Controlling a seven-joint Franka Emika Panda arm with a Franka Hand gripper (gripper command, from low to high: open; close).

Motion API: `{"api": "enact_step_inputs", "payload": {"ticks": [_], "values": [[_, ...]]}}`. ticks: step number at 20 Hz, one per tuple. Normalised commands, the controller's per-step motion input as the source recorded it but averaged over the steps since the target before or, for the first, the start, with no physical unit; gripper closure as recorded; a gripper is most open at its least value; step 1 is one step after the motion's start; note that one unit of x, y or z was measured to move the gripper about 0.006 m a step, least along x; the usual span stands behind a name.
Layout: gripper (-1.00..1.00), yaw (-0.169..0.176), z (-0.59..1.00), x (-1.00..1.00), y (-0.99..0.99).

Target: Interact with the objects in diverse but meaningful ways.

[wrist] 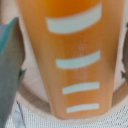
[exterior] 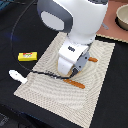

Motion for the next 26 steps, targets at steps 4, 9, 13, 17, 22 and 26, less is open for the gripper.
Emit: {"api": "enact_step_inputs", "payload": {"ticks": [4,9,13,17,22,26], "values": [[-1.0,0.0,0.82,-0.76,0.18],[-1.0,0.0,0.64,-1.0,0.23],[-1.0,0.0,0.4,-1.0,0.23],[-1.0,0.0,0.19,-1.0,0.19],[-1.0,0.0,-0.02,-1.0,0.08],[-1.0,0.0,-0.14,-1.0,0.0]]}}
